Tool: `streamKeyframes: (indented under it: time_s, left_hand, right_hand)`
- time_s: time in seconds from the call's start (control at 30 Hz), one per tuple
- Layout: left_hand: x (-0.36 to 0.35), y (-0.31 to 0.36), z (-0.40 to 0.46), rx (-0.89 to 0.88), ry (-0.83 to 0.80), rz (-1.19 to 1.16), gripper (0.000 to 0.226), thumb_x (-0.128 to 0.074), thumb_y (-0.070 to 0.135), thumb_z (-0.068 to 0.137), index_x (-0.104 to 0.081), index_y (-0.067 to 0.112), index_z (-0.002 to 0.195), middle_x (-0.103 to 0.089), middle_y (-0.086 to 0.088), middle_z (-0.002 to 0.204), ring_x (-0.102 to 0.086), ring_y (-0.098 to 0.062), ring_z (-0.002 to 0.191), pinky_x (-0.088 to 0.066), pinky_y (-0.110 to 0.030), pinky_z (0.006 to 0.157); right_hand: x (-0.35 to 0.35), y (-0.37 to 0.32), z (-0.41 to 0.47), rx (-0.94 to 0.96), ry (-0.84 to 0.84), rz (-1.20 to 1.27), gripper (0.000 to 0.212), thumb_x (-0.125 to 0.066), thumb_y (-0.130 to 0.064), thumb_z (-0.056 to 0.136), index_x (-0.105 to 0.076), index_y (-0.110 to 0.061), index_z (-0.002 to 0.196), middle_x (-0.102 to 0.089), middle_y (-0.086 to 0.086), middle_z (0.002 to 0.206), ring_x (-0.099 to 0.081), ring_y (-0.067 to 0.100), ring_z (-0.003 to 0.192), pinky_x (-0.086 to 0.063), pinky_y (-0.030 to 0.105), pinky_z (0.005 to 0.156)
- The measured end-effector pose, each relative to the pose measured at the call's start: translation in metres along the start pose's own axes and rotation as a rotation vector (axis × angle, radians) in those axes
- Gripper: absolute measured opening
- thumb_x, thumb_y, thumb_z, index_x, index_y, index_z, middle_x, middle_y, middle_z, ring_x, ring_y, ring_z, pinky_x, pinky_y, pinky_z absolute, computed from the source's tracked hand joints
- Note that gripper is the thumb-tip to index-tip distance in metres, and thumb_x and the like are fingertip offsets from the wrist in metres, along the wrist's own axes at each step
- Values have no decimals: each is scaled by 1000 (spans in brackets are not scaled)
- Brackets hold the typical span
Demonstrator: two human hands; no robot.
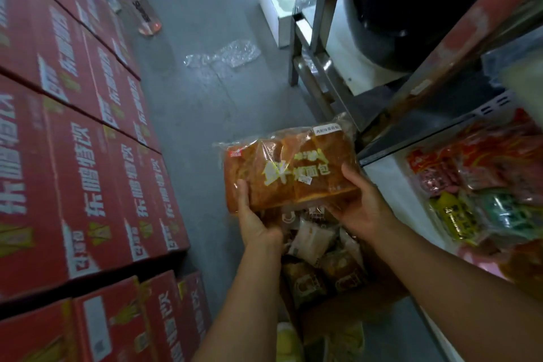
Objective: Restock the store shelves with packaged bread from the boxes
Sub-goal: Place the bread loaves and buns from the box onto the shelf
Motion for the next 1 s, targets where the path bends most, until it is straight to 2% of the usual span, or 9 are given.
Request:
streamKeyframes:
  time_s: [0.17, 0.3, 0.37, 0.47, 0.57, 0.63, 0.7, 0.8, 1.0]
  left_hand:
    - [-37, 41, -88, -22, -161, 103, 50, -69, 43, 85, -61, 14, 124, -75, -12, 102, -67, -32, 101, -59, -40, 63]
    - [-56, 71, -164, -75, -291, 197, 44, -63, 43, 90, -62, 15, 124, -77, -7, 97, -75, -25, 85, -59, -34, 60]
    - [-67, 81, -199, -99, -372, 244, 42, -59, 43, 92, -62, 16, 124, -77, -6, 96, -75, -22, 81, -59, -34, 62]
    - [-84, 88, -251, -125, -458, 328, 43, -57, 44, 92, -63, 16, 124, -77, -5, 98, -74, -22, 86, -58, -37, 72]
    - [-99, 91, -297, -133, -549, 367, 56, -63, 46, 80, -63, 14, 126, -75, -9, 106, -70, -26, 97, -54, -47, 89]
    - [-107, 93, -326, -139, -596, 370, 68, -70, 50, 75, -60, 16, 132, -71, -11, 120, -67, -29, 110, -48, -56, 99]
    - [-111, 93, -351, -146, -634, 412, 66, -67, 54, 78, -59, 19, 134, -70, -9, 122, -68, -26, 107, -56, -49, 89]
    - [-108, 93, -391, -131, -742, 503, 39, -49, 49, 94, -67, 20, 114, -76, -4, 100, -73, -19, 84, -59, -32, 62]
    - [-90, 91, -483, -88, -965, 861, 52, -81, 54, 63, -75, 25, 107, -75, -4, 109, -73, -22, 92, -60, -35, 68]
  right_hand:
    - [-26, -38, -80, -14, -131, -7, 73, -92, -41, 52, -71, -12, 115, -65, 15, 127, -58, 34, 120, -40, 48, 108]
    - [-55, -78, -153, 18, -251, -204, 101, -92, -57, 40, -61, -16, 127, -66, 11, 125, -64, 31, 113, -54, 45, 88]
    - [-69, -97, -193, 58, -226, -362, 96, -90, -59, 42, -60, -20, 124, -70, 8, 118, -69, 29, 105, -57, 42, 77]
    - [-85, -120, -253, 186, -161, -510, 60, -79, -46, 61, -60, -24, 114, -73, 3, 104, -71, 22, 91, -57, 39, 71]
    - [-89, -138, -303, 355, -109, -430, 41, -77, -28, 73, -65, -20, 111, -76, 3, 99, -74, 21, 84, -61, 40, 72]
    - [-87, -149, -339, 458, -76, -360, 42, -78, -22, 75, -67, -14, 114, -76, 5, 99, -74, 23, 87, -61, 44, 76]
    - [-82, -159, -376, 527, -51, -325, 38, -78, -22, 73, -69, -15, 109, -76, 5, 98, -74, 24, 86, -61, 41, 72]
    - [-68, -167, -432, 596, -40, -265, 48, -80, -24, 65, -69, -14, 111, -76, 8, 100, -73, 28, 88, -61, 46, 73]
    - [-27, -161, -551, 707, 4, -285, 65, -85, -28, 56, -66, -19, 117, -74, 9, 106, -71, 31, 96, -58, 52, 80]
Point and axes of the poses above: each hand's wrist, its own z-axis towards the middle knuckle, its own x-axis out of the back of the hand, y = z × x, the point moved 5 cm from there along z, towards the middle knuckle
